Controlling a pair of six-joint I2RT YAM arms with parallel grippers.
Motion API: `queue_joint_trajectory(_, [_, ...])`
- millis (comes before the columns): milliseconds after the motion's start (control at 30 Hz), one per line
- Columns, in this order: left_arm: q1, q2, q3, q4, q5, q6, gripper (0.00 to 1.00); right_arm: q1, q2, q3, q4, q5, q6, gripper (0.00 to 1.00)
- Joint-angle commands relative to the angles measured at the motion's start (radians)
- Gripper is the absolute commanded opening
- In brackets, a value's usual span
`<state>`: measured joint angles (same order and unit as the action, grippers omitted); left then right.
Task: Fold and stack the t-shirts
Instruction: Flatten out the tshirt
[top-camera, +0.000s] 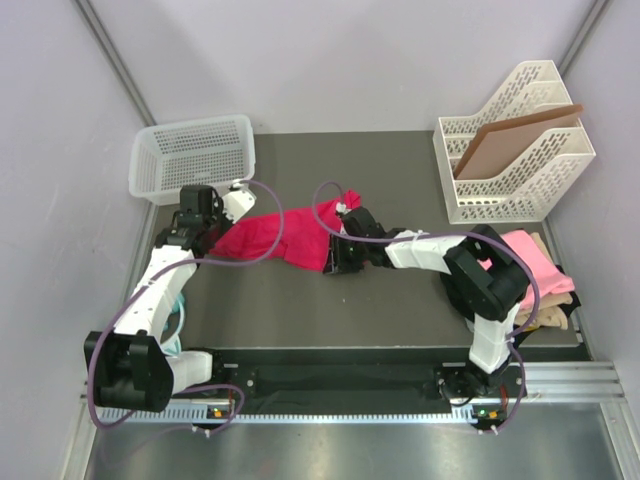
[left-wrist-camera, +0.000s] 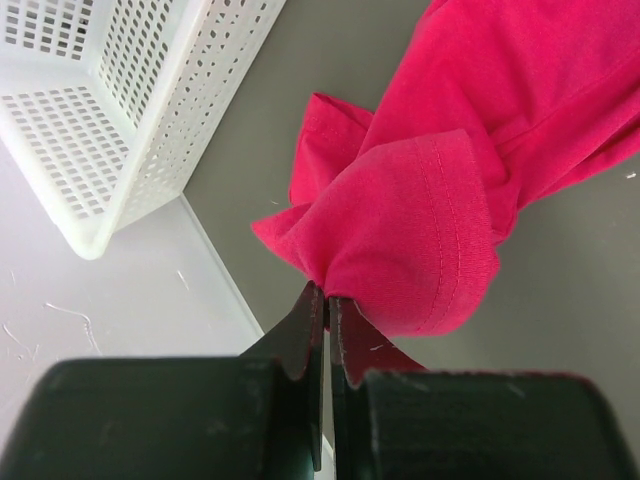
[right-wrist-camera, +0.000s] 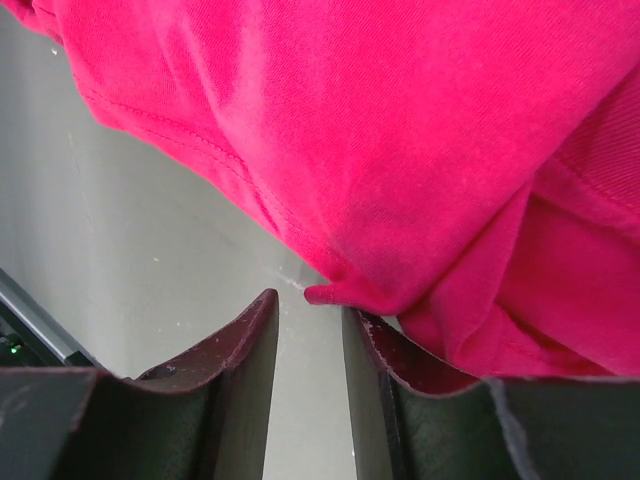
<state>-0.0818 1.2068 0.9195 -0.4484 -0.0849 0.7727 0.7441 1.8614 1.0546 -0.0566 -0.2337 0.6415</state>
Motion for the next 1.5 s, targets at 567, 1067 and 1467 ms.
queue_joint_trajectory(567, [0.002, -0.049, 0.102, 0.002, -0.003, -0.006, 0.0, -0.015, -0.25, 0.128, -0.188, 0.118, -0.157, 0.0])
queue_joint_trajectory(1067, [-0.007, -0.364, 0.518, -0.412, 0.23, -0.026, 0.0, 0.223, -1.034, 0.185, -0.492, 0.473, -0.309, 0.0])
queue_joint_trajectory(1467, [-0.006, -0.512, 0.609, -0.751, 0.43, -0.029, 0.09, 0.313, -1.191, 0.308, -0.615, 0.614, -0.308, 0.0])
